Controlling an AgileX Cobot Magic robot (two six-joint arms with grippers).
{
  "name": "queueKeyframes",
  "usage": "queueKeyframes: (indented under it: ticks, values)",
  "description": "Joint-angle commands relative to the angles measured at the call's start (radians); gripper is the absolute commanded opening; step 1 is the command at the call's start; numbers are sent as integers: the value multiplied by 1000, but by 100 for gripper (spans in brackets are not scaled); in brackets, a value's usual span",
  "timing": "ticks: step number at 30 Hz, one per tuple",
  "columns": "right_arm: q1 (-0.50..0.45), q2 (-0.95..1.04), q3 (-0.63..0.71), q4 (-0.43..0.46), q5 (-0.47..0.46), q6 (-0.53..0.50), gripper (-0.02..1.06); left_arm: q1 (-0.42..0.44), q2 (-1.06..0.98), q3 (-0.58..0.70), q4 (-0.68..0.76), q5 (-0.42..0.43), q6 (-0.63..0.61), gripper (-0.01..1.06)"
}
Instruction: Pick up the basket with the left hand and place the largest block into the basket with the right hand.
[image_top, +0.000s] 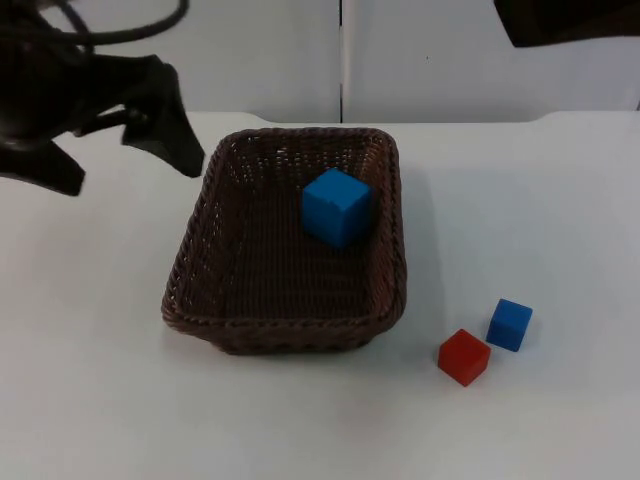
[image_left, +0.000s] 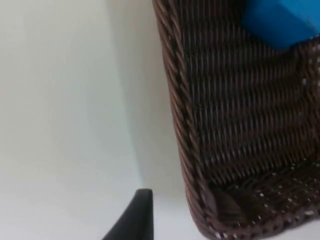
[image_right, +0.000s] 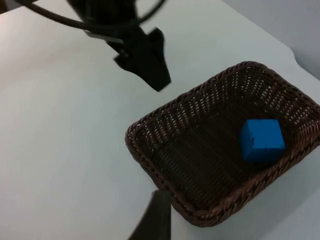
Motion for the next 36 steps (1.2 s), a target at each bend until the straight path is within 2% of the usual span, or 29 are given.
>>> queueKeyframes:
  ticks: [1, 9, 22, 27, 36]
  values:
    - [-4, -15, 7, -4, 5, 9, 80, -4, -65, 42, -6, -30, -1, 104]
    - [-4, -156, 111, -2, -15, 29, 80, -4, -403, 201, -6, -61, 52, 104]
    - [-4, -449, 285, -2, -1, 63, 80, -4, -798, 246, 72, -36, 56, 104]
    - [-4, -544, 322, -2, 33, 63, 80, -4, -920, 246, 81, 5, 56, 104]
    - [-4, -707, 407, -2, 89, 69, 80, -4, -1103, 246, 164, 163, 10, 104]
